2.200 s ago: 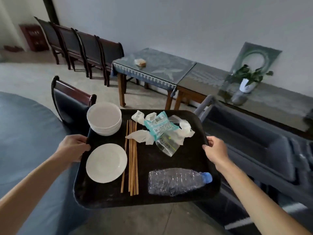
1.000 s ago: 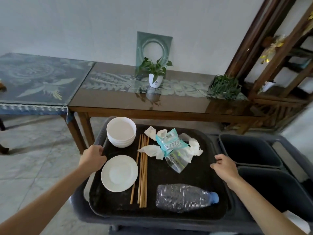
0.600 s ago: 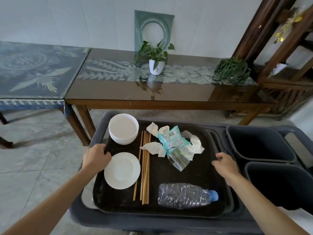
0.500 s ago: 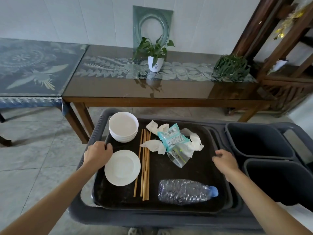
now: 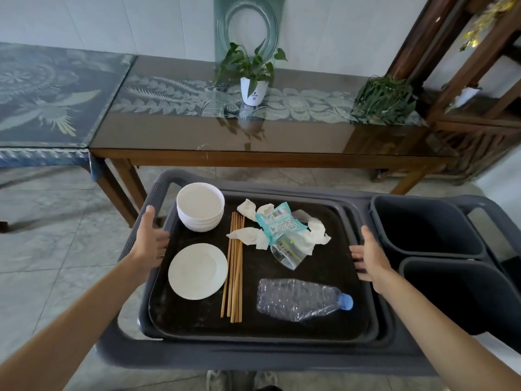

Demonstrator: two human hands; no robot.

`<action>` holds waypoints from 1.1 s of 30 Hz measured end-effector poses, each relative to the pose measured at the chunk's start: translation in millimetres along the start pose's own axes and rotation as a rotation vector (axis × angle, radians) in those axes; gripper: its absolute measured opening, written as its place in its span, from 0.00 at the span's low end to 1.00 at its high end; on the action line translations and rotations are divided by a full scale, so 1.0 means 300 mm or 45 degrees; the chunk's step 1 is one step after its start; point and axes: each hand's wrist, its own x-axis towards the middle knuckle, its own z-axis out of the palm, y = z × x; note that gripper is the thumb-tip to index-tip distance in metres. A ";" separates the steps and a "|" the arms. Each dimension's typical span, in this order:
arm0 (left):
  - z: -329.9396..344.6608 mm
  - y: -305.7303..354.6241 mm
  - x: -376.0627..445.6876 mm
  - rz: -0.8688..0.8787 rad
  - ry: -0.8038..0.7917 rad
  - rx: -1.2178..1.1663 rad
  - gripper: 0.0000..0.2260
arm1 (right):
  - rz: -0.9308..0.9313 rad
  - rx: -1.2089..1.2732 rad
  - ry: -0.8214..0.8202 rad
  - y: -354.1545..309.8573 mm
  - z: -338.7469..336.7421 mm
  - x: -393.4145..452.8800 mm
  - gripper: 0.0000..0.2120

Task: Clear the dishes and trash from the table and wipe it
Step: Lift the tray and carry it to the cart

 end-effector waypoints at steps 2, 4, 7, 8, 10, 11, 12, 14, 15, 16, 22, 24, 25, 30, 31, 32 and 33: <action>-0.002 0.003 0.003 -0.012 0.020 -0.018 0.44 | 0.000 0.005 0.002 0.005 -0.003 0.014 0.37; -0.004 -0.005 0.014 -0.022 0.031 -0.024 0.45 | 0.001 0.013 0.006 0.013 -0.008 0.028 0.39; -0.006 -0.018 0.022 -0.046 0.022 -0.040 0.46 | -0.010 0.036 0.016 0.021 -0.018 0.030 0.36; -0.005 -0.018 0.021 -0.051 0.014 -0.047 0.47 | -0.015 0.046 0.016 0.021 -0.020 0.030 0.35; 0.004 -0.014 0.022 -0.059 0.005 -0.054 0.47 | -0.033 0.059 0.015 0.015 -0.021 0.035 0.33; 0.010 -0.011 0.023 -0.062 0.001 -0.051 0.46 | -0.043 0.053 0.016 0.012 -0.021 0.042 0.32; 0.016 -0.008 0.023 -0.061 -0.003 -0.046 0.45 | -0.051 0.038 0.019 0.010 -0.020 0.051 0.32; 0.023 -0.003 0.024 -0.065 -0.004 -0.036 0.45 | -0.053 0.009 0.022 0.005 -0.023 0.064 0.34; 0.022 -0.001 0.027 -0.070 -0.005 -0.035 0.45 | -0.043 -0.003 0.015 0.003 -0.026 0.072 0.36; 0.017 0.000 0.029 -0.076 -0.011 -0.040 0.46 | -0.027 -0.011 -0.005 -0.001 -0.032 0.081 0.39; -0.049 0.010 0.015 -0.165 -0.178 -0.196 0.49 | 0.095 0.002 -0.134 -0.050 -0.077 0.077 0.46; -0.066 0.000 0.016 -0.165 -0.197 -0.263 0.50 | 0.122 0.041 -0.150 -0.059 -0.088 0.070 0.47; -0.068 -0.009 0.016 -0.158 -0.177 -0.276 0.50 | 0.127 0.057 -0.154 -0.061 -0.091 0.063 0.47; -0.036 -0.044 -0.006 -0.061 -0.094 -0.256 0.46 | 0.065 0.088 -0.164 -0.047 -0.086 0.031 0.46; -0.026 -0.049 -0.008 -0.038 -0.083 -0.247 0.45 | 0.050 0.076 -0.143 -0.042 -0.085 0.031 0.46; -0.014 -0.050 -0.014 -0.015 -0.067 -0.217 0.45 | 0.028 0.050 -0.122 -0.038 -0.082 0.030 0.47; -0.001 -0.050 -0.019 0.004 -0.050 -0.169 0.44 | 0.005 0.017 -0.098 -0.037 -0.079 0.027 0.47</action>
